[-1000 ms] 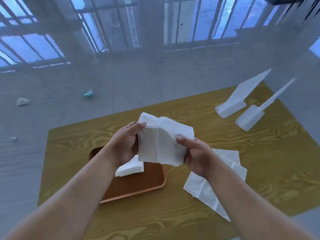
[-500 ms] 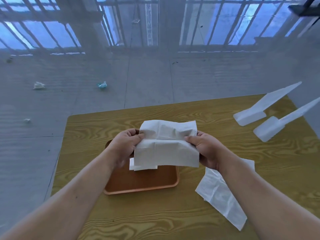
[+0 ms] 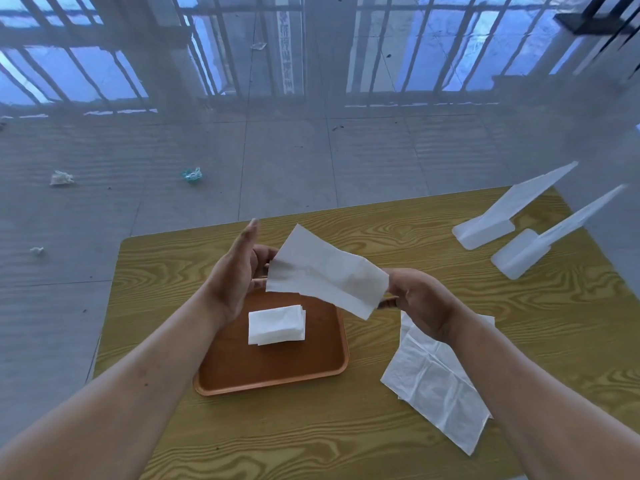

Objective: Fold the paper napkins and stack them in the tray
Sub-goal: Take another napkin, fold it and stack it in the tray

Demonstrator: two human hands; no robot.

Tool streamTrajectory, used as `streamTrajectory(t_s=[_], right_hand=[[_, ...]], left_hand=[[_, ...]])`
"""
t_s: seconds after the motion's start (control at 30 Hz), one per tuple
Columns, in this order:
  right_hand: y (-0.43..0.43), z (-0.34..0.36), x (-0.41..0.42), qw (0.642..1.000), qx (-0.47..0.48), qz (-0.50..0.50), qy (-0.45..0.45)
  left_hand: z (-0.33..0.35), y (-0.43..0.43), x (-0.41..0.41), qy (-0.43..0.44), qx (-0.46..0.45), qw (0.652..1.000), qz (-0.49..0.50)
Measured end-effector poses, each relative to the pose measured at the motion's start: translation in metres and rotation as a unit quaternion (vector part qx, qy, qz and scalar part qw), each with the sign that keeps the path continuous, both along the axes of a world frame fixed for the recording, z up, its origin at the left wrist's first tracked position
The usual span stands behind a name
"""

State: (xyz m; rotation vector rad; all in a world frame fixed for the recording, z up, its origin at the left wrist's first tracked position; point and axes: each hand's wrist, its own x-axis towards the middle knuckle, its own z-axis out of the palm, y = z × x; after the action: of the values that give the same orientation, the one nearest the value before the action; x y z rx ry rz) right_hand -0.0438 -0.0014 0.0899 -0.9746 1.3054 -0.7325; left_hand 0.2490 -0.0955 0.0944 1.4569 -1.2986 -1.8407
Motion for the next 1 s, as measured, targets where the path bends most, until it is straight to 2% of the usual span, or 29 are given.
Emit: streamTrajectory(t_s=[0.17,0.43,0.57,0.73,0.8,0.9,0.93,1.0], right_hand=[[0.003,0.002,-0.001,0.999,-0.003,-0.047,0.023],[0.002,0.005,-0.004,0.997,-0.007,-0.049,0.06],[-0.001,0.004,0.004,0.997,-0.011,-0.068,0.037],[-0.011,0.003,0.026,0.998,0.05,0.02,0.013],[-0.012,0.002,0.035,0.999,0.051,0.015,-0.002],[-0.013,0.002,0.045,0.996,0.051,-0.027,-0.062],[-0.013,0.001,0.047,0.996,0.046,-0.036,-0.073],[-0.014,-0.001,0.048,0.996,0.029,-0.044,-0.07]], left_hand=[[0.007,-0.006,-0.007,-0.016,-0.036,0.999,-0.007],[0.016,-0.012,-0.019,-0.095,-0.144,0.984,-0.033],[0.024,-0.014,-0.027,-0.084,-0.132,0.986,-0.052],[0.033,-0.019,-0.033,-0.044,-0.105,0.99,-0.082],[0.029,-0.022,-0.033,-0.097,-0.152,0.981,-0.076],[0.015,-0.022,-0.025,-0.294,-0.275,0.913,-0.064],[0.012,-0.017,-0.021,-0.313,-0.29,0.902,-0.062],[0.006,-0.006,-0.015,-0.281,-0.286,0.911,-0.092]])
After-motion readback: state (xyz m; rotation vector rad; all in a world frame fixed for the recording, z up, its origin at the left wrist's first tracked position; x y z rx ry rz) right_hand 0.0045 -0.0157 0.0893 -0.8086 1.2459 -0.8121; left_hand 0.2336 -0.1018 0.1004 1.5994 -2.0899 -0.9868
